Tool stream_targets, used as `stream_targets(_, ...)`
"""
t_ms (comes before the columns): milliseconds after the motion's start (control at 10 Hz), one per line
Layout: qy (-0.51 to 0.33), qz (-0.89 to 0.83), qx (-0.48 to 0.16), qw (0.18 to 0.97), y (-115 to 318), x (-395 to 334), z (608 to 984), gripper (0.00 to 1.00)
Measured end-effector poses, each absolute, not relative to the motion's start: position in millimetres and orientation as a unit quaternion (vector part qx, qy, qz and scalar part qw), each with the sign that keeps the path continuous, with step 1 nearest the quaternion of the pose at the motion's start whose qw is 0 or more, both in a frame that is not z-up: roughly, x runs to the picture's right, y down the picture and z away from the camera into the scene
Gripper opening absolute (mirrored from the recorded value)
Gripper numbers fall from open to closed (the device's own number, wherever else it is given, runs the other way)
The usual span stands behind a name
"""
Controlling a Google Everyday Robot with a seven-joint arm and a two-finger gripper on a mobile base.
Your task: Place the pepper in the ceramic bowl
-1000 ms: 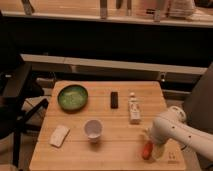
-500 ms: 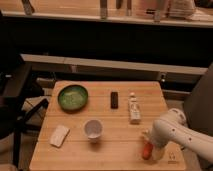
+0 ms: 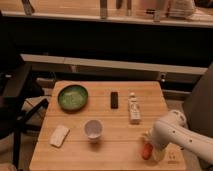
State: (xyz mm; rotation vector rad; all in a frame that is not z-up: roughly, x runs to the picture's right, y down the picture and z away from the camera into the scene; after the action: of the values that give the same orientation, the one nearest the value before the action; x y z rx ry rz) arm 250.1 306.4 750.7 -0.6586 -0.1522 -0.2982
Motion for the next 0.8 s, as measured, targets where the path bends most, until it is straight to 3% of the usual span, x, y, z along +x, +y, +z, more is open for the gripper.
stream_targets(300,-0.076,-0.151,-0.323,0.931,309.3,250.6,750.2,0.37)
stream_targets(600,-0.075,-0.154,-0.320,0.932,305.8,251.7,749.3,0.15)
stream_targets(800,-0.074,-0.158,-0.312,0.934,280.7,254.5,751.4,0.00)
